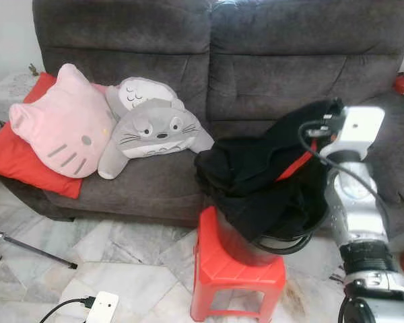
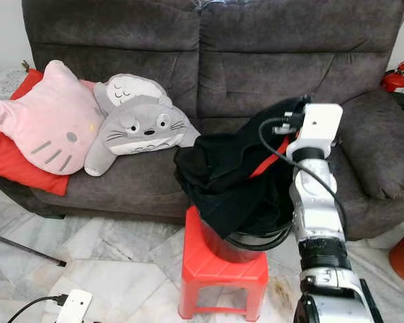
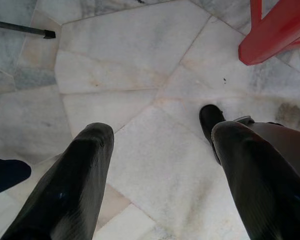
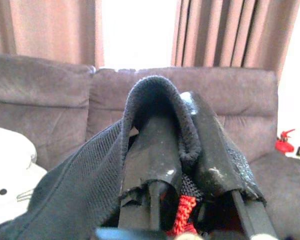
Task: Hang hanger
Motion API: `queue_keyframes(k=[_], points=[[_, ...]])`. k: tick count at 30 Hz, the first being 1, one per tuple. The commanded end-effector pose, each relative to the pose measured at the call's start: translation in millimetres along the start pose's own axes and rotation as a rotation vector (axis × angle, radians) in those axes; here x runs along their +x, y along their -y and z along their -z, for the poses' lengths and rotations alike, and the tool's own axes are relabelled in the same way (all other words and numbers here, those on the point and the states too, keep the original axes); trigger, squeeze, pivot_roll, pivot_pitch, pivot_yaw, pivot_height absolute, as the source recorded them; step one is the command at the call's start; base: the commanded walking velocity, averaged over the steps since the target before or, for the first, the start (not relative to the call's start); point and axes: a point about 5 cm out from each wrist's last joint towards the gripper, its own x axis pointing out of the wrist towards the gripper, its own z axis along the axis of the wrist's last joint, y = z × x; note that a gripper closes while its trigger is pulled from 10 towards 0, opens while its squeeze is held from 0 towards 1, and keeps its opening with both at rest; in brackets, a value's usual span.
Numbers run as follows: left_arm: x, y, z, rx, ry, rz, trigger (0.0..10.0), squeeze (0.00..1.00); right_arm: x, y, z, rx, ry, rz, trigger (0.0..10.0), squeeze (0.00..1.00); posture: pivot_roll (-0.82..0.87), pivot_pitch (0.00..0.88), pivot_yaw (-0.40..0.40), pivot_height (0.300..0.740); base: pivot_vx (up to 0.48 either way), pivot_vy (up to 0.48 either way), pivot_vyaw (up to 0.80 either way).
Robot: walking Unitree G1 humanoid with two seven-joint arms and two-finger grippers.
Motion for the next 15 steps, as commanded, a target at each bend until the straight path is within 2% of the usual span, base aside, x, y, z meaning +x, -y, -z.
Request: queue_keyframes(k=[1, 7, 9, 10, 15], points=[[-0.4, 1.3, 3, 0.003, -0.015, 0.004, 10.0, 0.0, 6.3, -2.9, -15, -0.019, 0.052, -0.032, 10.0, 0.0, -0.17, 0.0, 0.037, 0.74, 0.0, 0.0, 0.0], [-0.3, 3.8, 3, 0.0, -0.015, 0.011, 10.0, 0.0, 7.7, -12.0, -16, -0.014, 0.036, -0.097, 10.0, 0.0, -0.17, 0.0, 0.036, 0.74, 0.0, 0.0, 0.0], [-0.3, 3.8, 4, 0.0, -0.016, 0.012, 10.0, 0.0, 7.3, -14.0, -12, -0.041, -0.006, -0.122, 10.0, 0.0, -0.17, 0.0, 0.036, 0.74, 0.0, 0.0, 0.0], [-0.4, 3.8, 4, 0.0, -0.016, 0.013, 10.0, 0.0, 6.3, -16.2, -4, -0.071, -0.071, -0.155, 10.0, 0.0, -0.17, 0.0, 0.036, 0.74, 0.0, 0.0, 0.0], [-0.7, 4.8, 5, -0.002, -0.017, 0.015, 10.0, 0.0, 2.6, -18.7, 0, -0.132, -0.12, -0.253, 10.0, 0.0, -0.17, 0.0, 0.037, 0.74, 0.0, 0.0, 0.0]])
